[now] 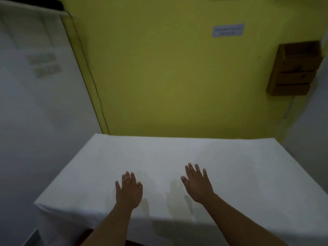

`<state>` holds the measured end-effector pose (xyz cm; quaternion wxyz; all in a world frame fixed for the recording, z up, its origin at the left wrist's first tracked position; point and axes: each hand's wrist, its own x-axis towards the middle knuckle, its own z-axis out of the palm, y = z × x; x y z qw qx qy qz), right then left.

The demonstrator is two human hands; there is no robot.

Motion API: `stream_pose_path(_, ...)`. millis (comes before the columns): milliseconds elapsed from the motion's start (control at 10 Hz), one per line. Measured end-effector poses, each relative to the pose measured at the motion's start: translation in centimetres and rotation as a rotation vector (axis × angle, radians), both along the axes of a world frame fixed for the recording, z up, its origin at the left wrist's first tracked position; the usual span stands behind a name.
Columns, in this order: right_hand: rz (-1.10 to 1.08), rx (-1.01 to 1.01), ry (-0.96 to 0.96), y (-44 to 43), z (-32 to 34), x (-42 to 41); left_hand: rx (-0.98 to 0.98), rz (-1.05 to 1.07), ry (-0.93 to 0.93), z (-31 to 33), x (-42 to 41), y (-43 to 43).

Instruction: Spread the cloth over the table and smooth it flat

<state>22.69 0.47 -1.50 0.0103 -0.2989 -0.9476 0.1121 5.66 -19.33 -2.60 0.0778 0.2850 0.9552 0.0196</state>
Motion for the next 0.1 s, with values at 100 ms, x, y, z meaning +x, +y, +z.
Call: stream_pose_path(100, 0.099, 0.089, 0.072, 0.29, 3.87, -5.1, 0.044, 0.046, 0.066, 4.23, -3.17, -0.09)
